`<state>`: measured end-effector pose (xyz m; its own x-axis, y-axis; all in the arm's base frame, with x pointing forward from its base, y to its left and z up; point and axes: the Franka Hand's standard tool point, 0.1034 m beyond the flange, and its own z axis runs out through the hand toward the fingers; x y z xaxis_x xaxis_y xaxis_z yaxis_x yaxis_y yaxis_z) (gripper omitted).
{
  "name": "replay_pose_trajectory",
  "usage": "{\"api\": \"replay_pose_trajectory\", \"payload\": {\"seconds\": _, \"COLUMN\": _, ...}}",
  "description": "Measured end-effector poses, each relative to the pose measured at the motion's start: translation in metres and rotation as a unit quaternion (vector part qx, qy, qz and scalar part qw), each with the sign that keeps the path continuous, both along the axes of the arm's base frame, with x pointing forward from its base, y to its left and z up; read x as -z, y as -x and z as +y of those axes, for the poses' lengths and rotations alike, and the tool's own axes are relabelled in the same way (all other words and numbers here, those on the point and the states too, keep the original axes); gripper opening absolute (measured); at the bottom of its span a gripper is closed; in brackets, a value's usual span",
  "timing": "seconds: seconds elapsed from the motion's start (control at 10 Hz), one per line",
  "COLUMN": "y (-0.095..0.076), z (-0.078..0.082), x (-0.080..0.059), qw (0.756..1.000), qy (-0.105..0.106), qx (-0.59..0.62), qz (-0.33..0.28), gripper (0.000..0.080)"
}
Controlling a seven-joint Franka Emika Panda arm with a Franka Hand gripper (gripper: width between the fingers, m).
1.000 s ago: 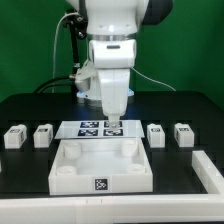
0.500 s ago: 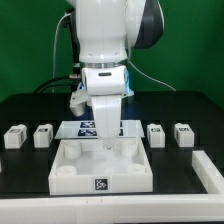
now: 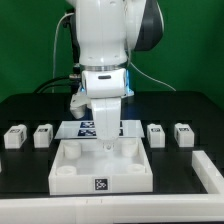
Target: Assemble one leg
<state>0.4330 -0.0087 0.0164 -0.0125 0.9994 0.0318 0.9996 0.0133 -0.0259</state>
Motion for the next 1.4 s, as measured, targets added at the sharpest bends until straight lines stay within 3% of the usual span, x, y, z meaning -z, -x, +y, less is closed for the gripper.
{"api": "replay_pose_trajectory", "payload": {"seconds": 0.1, "y": 0.0, "z": 0.0, "x": 0.0, "qw": 1.0, "qy": 0.0, "qx": 0.0, "qz": 0.0, "gripper": 0.0267}}
{"api": "replay_pose_trajectory", "payload": {"seconds": 0.2, "y": 0.0, "z": 0.0, "x": 0.0, "qw": 1.0, "qy": 0.0, "qx": 0.0, "qz": 0.0, "gripper": 0.0131}}
{"api": "replay_pose_trajectory", "payload": {"seconds": 0.3, "y": 0.0, "z": 0.0, "x": 0.0, "qw": 1.0, "qy": 0.0, "qx": 0.0, "qz": 0.0, "gripper": 0.0131}}
{"api": "replay_pose_trajectory", "payload": {"seconds": 0.4, "y": 0.0, "z": 0.0, "x": 0.0, "qw": 1.0, "qy": 0.0, "qx": 0.0, "qz": 0.0, "gripper": 0.0055}}
{"api": "replay_pose_trajectory", "payload": {"seconds": 1.0, "y": -0.001, "z": 0.003, "x": 0.0, "qw": 1.0, "qy": 0.0, "qx": 0.006, "qz": 0.0, "gripper": 0.0055}}
{"api": "replay_pose_trajectory", "payload": {"seconds": 1.4, "y": -0.039, "z": 0.055, "x": -0.001, "qw": 1.0, "qy": -0.013, "qx": 0.018, "qz": -0.018, "gripper": 0.0057}}
